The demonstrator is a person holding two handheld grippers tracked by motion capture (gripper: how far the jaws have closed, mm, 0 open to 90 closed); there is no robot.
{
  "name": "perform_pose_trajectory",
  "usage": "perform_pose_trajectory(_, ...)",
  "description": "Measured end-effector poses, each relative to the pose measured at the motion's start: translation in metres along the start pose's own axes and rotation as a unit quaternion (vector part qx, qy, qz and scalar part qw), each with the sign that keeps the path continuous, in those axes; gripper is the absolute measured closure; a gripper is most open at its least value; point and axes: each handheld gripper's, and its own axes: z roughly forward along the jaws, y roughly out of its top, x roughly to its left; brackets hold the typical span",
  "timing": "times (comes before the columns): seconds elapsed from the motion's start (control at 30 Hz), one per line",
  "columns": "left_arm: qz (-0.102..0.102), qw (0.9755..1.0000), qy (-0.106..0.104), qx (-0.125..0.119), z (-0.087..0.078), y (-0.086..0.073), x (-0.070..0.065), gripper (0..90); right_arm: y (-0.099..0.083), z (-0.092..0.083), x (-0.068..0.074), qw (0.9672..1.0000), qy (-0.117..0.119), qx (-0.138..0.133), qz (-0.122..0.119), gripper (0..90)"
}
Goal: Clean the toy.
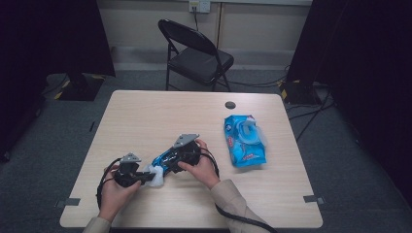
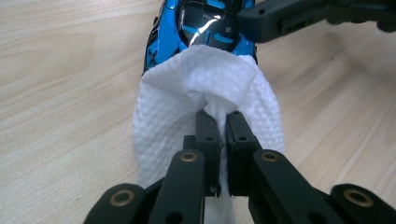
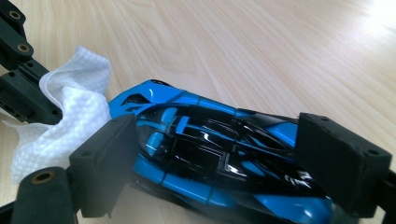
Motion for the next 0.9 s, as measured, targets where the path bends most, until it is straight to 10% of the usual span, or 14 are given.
perform_pose_trajectory(0.9,-0.003,1.0000,0.000,0.000,-0.003,0.002,0.002,86.2,-0.010,-0.004,-0.002,0.9997,-0.002,0.008,0.024,13.1)
